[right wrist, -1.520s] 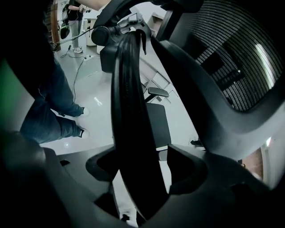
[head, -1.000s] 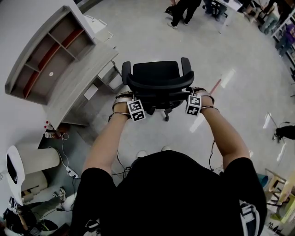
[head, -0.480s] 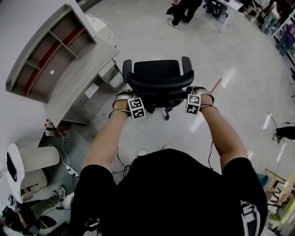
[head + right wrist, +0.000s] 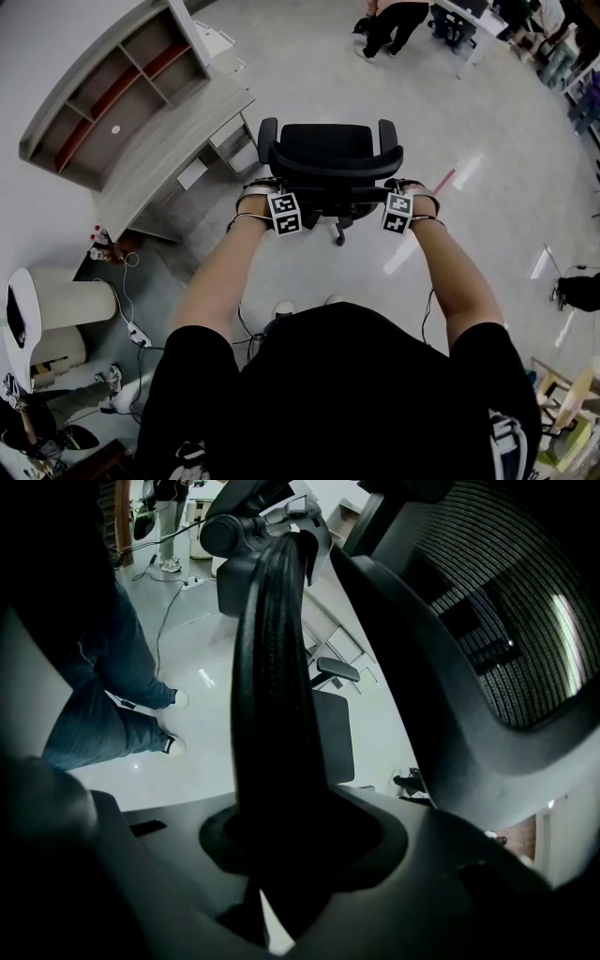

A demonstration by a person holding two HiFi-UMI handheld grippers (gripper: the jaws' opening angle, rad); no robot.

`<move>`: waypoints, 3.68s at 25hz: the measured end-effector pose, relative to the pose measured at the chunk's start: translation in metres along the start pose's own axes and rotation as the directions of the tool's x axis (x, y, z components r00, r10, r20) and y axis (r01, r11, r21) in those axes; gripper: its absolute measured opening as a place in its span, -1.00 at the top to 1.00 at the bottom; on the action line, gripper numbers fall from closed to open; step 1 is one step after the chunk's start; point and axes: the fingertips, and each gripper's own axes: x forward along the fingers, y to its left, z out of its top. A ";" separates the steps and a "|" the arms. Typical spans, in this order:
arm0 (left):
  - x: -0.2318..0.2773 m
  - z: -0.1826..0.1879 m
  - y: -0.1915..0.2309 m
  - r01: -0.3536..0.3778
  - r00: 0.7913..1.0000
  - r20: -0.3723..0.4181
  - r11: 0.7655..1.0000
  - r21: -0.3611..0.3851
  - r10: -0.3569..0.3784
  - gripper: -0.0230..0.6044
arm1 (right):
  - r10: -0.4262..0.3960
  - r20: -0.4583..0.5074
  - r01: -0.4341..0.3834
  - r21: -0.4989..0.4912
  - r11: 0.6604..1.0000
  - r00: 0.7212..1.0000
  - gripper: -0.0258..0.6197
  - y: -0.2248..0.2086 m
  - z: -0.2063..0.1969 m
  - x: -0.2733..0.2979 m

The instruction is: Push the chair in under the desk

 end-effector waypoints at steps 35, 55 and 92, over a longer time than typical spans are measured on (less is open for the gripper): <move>-0.091 -0.096 -0.139 -0.066 0.991 -0.126 0.969 -0.237 0.037 0.58 | 0.033 0.135 0.004 -0.262 0.965 0.990 0.53 0.071 0.117 -0.034; -0.146 -0.220 -0.231 -0.124 0.967 -0.255 0.885 -0.449 0.006 0.58 | 0.097 0.240 0.031 -0.482 0.876 0.966 0.53 0.106 0.274 -0.038; -0.211 -0.345 -0.331 -0.213 0.934 -0.356 0.786 -0.580 -0.009 0.56 | 0.155 0.327 0.090 -0.624 0.776 0.932 0.53 0.172 0.440 -0.061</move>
